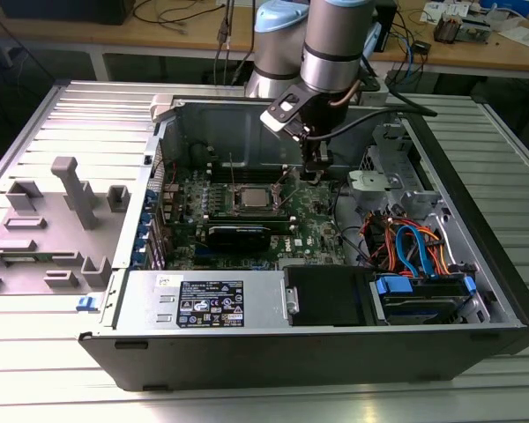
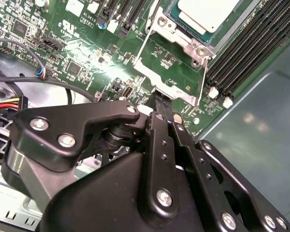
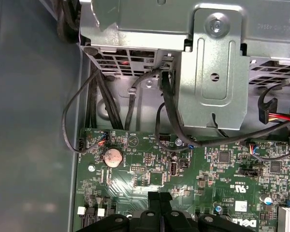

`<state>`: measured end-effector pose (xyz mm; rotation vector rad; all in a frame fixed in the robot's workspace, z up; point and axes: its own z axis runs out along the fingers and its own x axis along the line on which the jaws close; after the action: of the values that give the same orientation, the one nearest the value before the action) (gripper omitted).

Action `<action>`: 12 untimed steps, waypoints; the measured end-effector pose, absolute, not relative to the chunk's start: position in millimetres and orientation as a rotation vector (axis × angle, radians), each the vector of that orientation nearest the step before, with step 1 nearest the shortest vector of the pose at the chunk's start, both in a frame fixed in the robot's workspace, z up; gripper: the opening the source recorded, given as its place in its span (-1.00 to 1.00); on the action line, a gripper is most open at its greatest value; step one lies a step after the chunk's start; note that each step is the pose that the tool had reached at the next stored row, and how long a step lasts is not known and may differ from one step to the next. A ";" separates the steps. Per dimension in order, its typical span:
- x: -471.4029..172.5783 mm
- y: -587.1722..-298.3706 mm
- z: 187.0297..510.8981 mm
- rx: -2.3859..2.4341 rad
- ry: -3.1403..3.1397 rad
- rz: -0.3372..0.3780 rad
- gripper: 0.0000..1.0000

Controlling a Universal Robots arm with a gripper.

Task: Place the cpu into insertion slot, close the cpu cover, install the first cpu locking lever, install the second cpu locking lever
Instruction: 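Close the cpu cover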

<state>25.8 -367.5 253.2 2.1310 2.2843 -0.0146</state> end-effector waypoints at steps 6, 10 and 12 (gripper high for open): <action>18.1 -367.5 253.2 2.129 2.286 -0.015 -0.79; 9.0 -367.5 253.2 2.129 2.286 -0.015 -0.79; 4.7 -367.5 253.2 2.129 2.286 -0.015 -0.79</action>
<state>4.7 -367.5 253.2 2.1288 2.2864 -0.0147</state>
